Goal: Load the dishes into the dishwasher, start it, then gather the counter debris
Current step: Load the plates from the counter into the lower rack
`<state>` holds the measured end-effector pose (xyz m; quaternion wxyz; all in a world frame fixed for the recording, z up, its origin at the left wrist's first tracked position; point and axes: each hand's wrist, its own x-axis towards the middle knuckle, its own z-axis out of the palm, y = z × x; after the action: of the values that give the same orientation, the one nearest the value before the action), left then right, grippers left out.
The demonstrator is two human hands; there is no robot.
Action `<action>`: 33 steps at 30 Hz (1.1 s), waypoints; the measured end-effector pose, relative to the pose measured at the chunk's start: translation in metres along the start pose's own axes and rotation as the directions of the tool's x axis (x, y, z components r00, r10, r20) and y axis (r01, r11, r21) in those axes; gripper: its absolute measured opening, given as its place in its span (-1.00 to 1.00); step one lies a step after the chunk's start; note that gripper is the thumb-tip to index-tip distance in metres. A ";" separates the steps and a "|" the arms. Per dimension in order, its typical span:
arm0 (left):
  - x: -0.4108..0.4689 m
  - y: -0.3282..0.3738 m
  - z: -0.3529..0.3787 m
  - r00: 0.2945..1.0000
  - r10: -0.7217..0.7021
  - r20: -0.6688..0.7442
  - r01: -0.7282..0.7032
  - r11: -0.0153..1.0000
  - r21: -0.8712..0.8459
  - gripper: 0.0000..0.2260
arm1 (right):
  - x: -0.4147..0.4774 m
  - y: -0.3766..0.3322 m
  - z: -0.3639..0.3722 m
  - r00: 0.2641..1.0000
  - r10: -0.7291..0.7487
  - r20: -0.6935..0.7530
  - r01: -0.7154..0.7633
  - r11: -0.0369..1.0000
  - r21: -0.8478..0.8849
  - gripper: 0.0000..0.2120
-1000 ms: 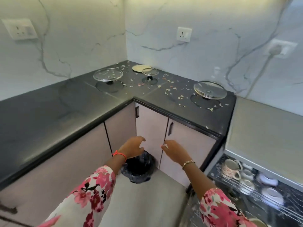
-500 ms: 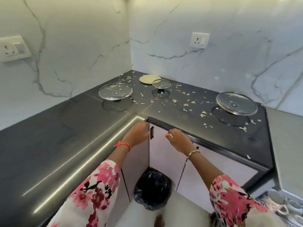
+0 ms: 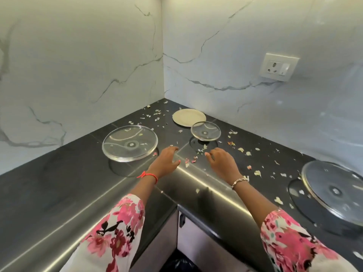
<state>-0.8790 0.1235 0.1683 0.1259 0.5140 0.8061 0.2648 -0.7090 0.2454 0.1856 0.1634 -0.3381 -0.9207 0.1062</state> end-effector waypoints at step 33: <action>0.269 -0.135 0.076 0.938 -0.274 -0.213 0.323 0.913 0.248 -0.39 | 0.379 0.109 0.128 0.808 0.471 0.355 -0.562 0.798 0.219 -0.82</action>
<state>-1.0639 0.3427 0.0488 0.0205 0.3719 0.9124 0.1697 -0.9648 0.5652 0.1213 0.0462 -0.5292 -0.7763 0.3393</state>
